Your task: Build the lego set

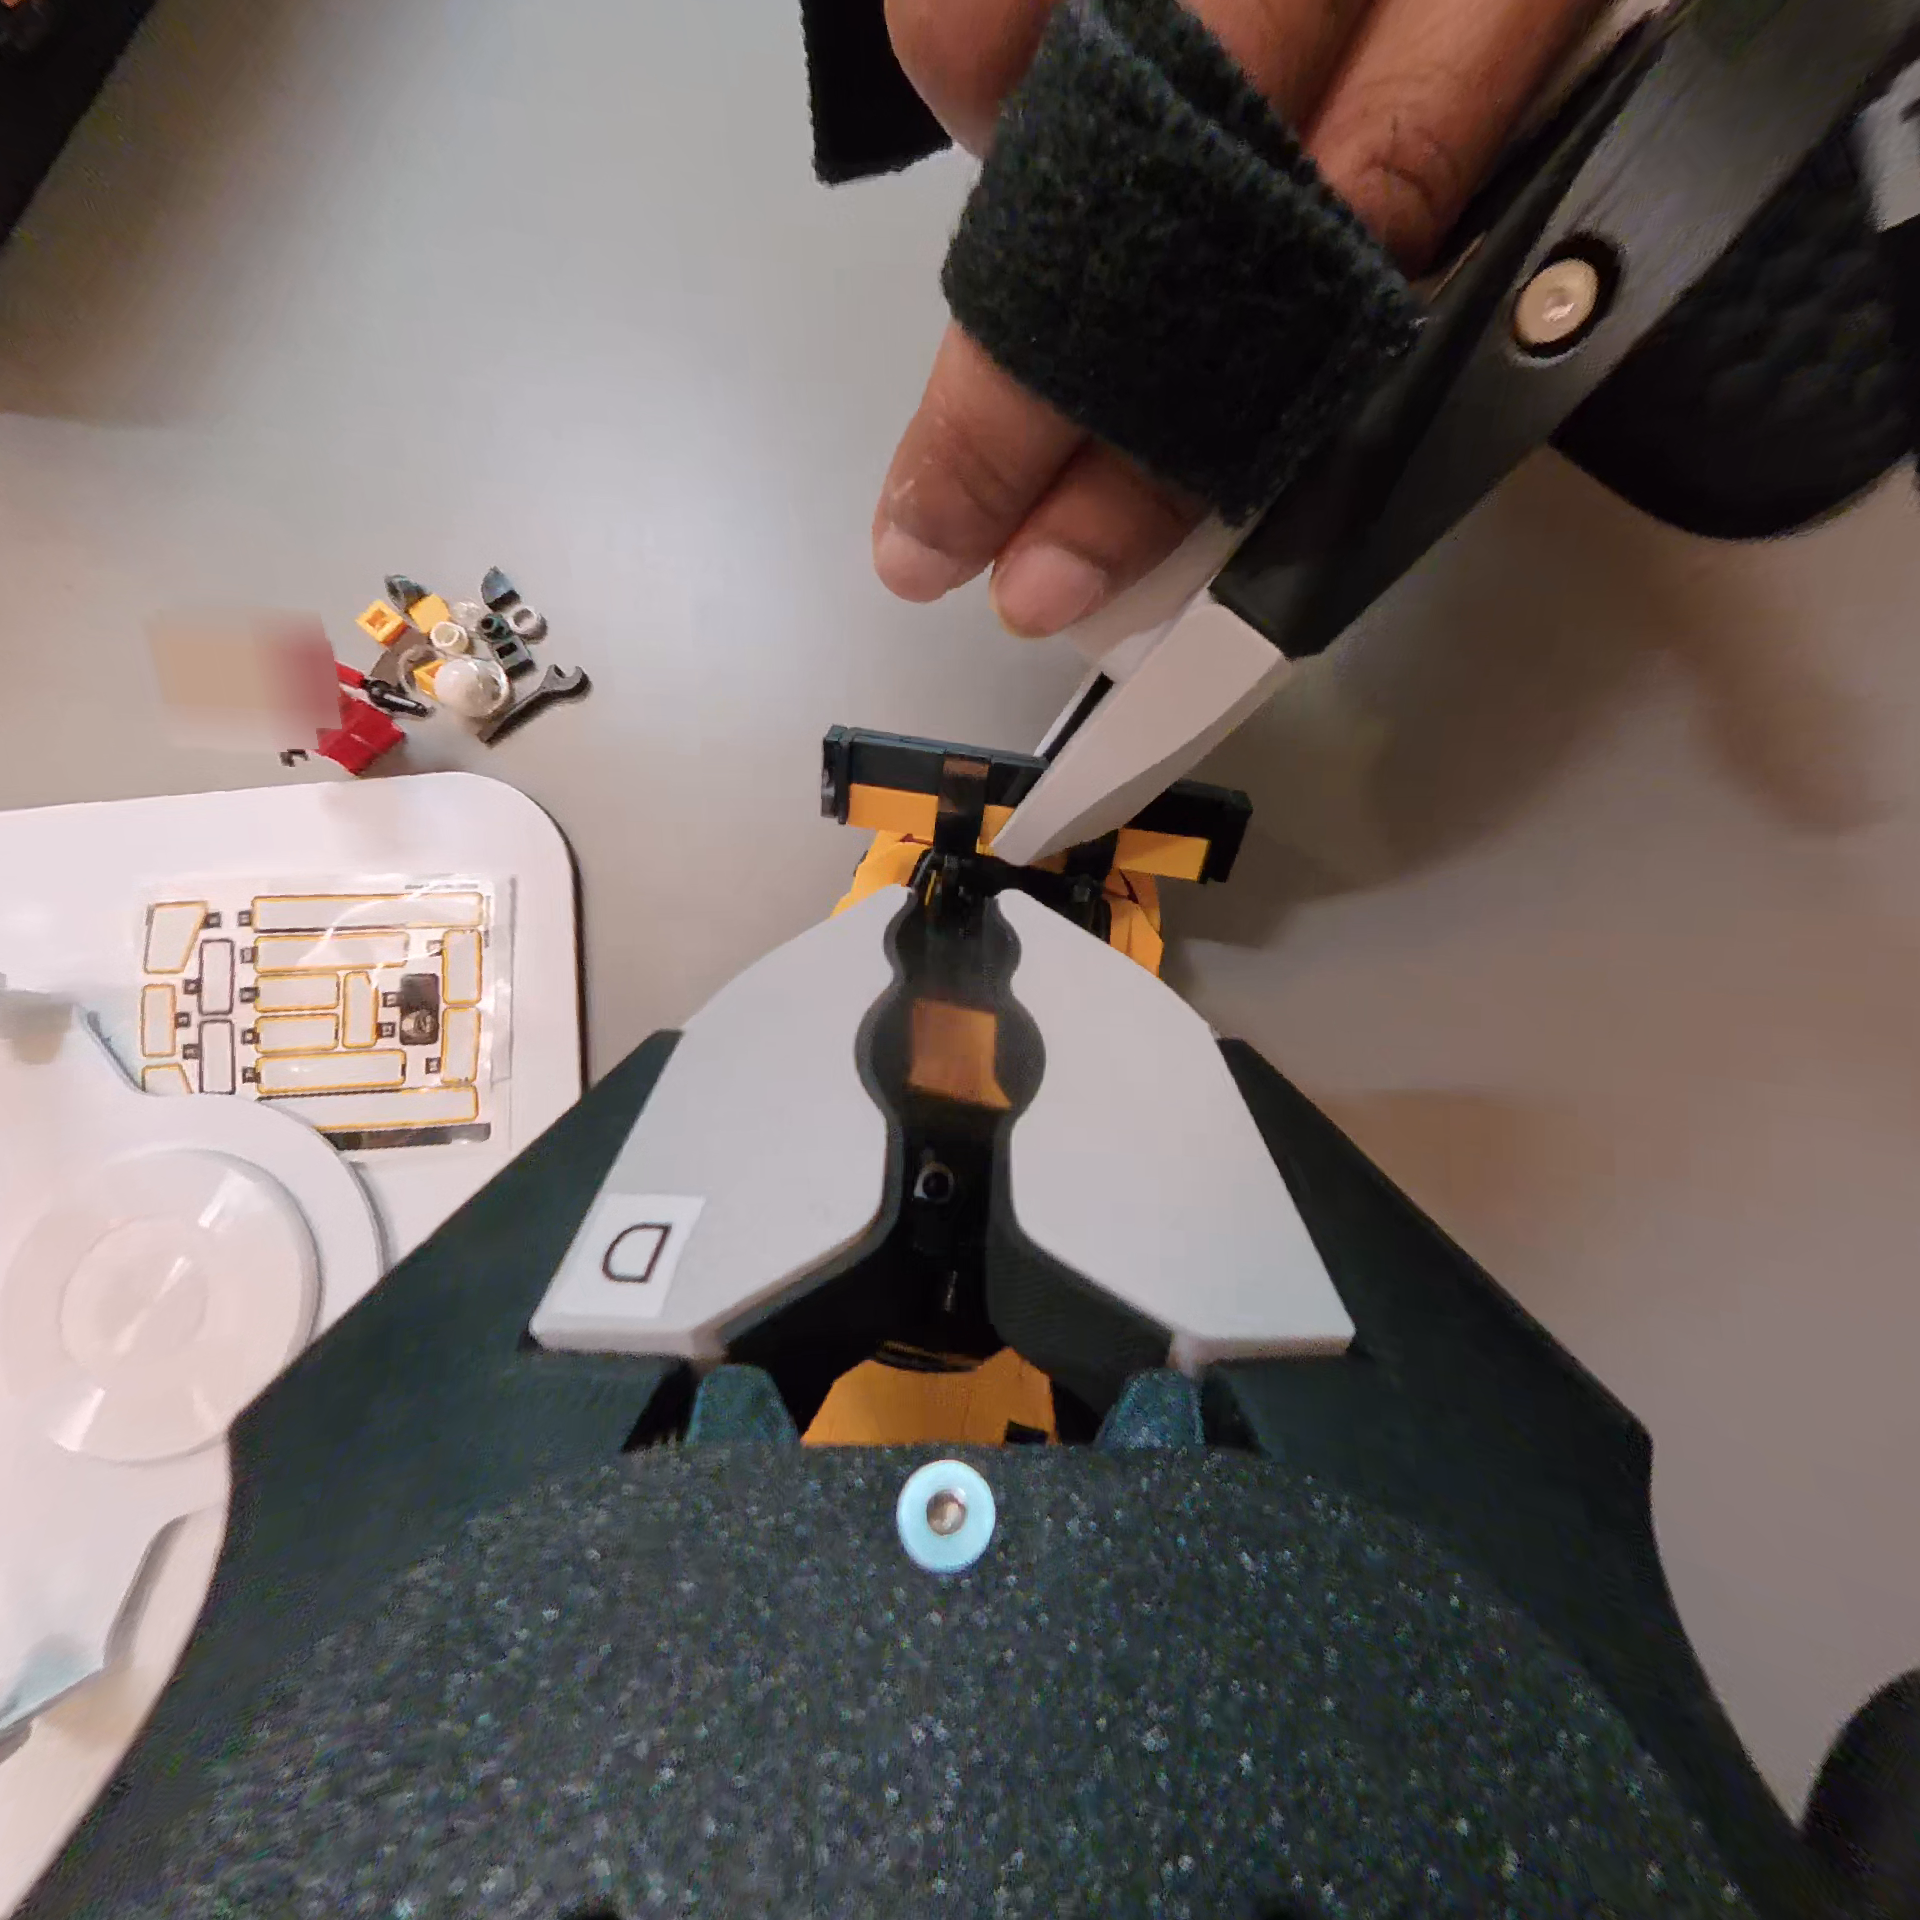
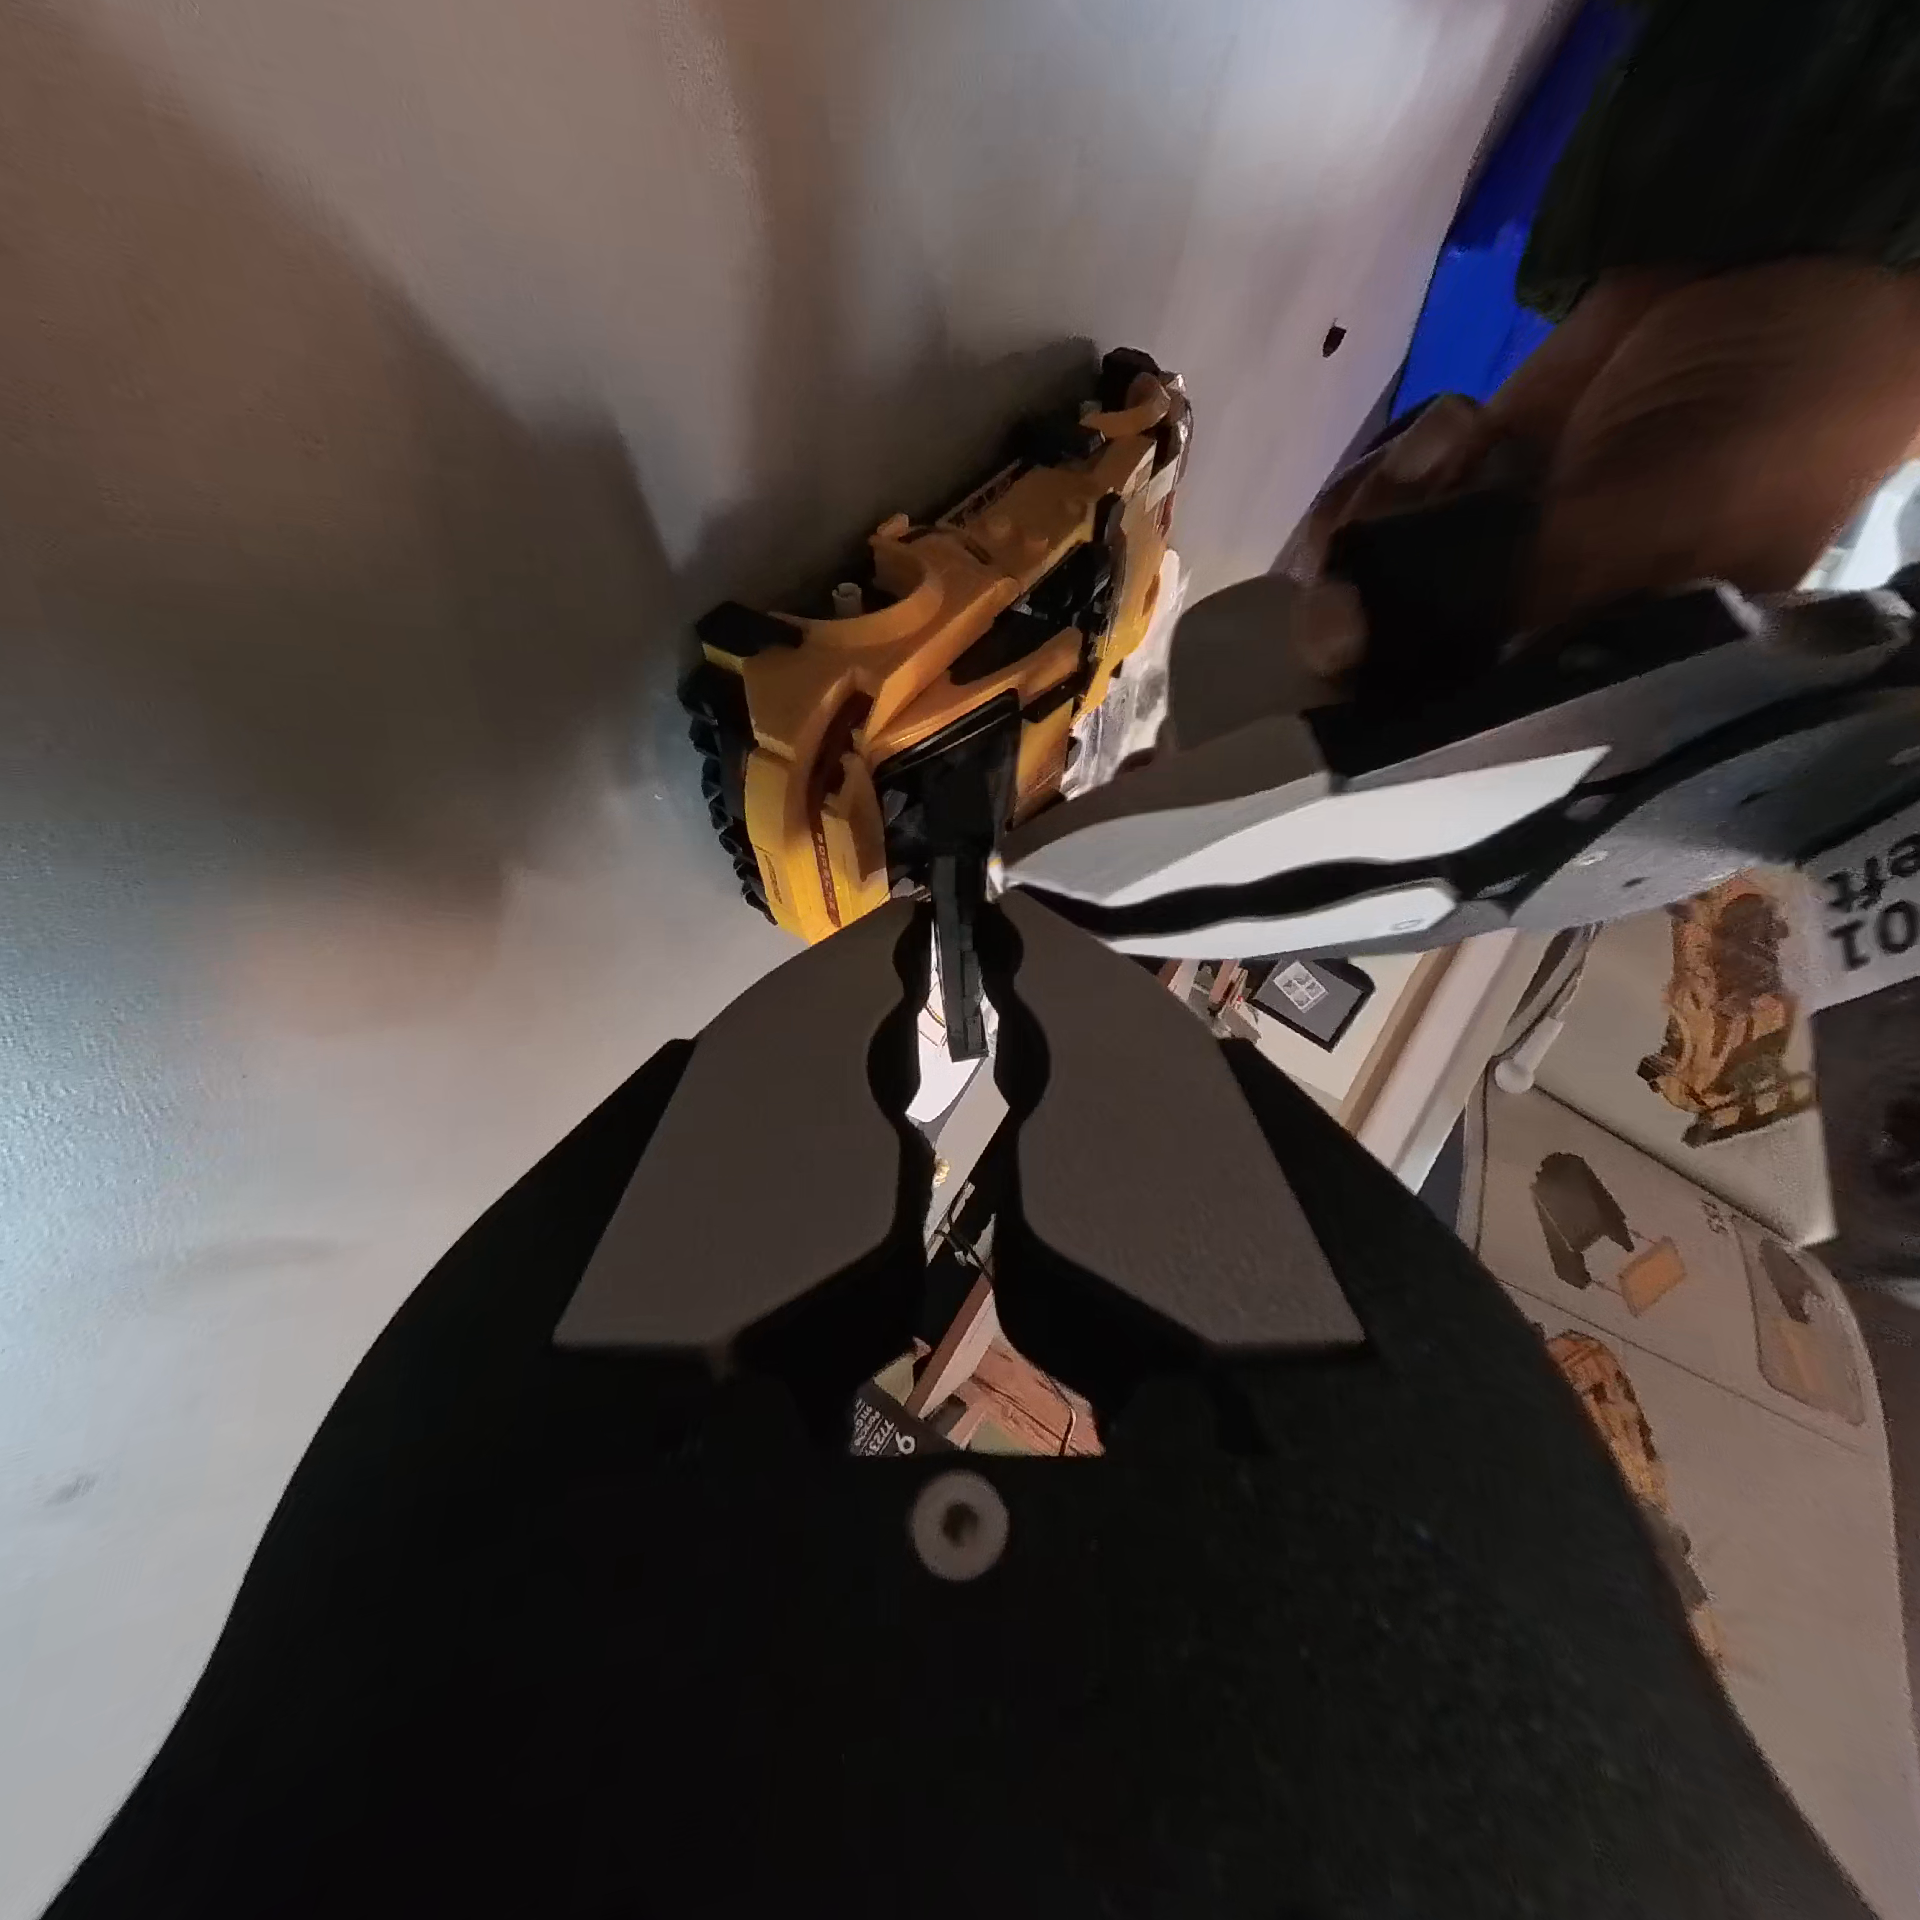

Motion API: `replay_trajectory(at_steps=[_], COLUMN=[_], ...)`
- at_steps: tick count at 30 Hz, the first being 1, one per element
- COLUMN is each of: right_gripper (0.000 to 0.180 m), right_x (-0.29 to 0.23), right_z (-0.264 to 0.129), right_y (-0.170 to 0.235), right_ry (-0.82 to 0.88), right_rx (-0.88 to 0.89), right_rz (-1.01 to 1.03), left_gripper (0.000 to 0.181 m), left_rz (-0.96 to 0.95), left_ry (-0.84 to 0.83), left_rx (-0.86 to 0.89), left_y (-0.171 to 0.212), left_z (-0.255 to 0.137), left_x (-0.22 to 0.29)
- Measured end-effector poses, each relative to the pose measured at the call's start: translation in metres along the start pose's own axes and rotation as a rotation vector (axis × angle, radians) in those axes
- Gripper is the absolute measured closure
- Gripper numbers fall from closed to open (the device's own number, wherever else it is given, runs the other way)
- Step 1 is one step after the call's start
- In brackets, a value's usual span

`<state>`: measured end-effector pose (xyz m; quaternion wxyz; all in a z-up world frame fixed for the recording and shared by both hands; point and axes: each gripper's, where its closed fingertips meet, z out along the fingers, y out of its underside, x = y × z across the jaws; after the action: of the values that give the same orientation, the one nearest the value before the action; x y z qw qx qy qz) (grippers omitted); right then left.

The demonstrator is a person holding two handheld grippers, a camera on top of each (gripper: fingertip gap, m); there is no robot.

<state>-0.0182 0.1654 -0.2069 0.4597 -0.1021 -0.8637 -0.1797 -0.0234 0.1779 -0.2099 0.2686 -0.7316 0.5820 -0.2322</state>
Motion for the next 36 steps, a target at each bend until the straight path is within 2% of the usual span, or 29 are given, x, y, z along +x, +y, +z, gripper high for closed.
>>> replay_trajectory(at_steps=[5,12,22,36], right_gripper=[0.171,0.171,0.171,0.173], right_x=[0.000,0.001,0.001,0.004], right_z=[0.000,0.001,0.004,-0.005], right_y=[0.000,0.001,0.003,0.011], right_ry=[-0.005,-0.006,0.001,0.214], right_rx=[0.001,-0.007,-0.007,-0.146], right_rz=[-0.007,-0.010,0.004,0.302], left_gripper=[0.175,0.171,0.174,0.176], left_rz=[0.005,0.055,0.027,-0.035], left_ry=[0.020,0.029,0.000,-0.029], left_rx=[0.028,-0.042,-0.036,0.037], left_y=[-0.003,0.006,0.008,0.008], left_z=[-0.018,0.005,0.008,0.007], left_x=[0.012,0.024,0.021,0.024])
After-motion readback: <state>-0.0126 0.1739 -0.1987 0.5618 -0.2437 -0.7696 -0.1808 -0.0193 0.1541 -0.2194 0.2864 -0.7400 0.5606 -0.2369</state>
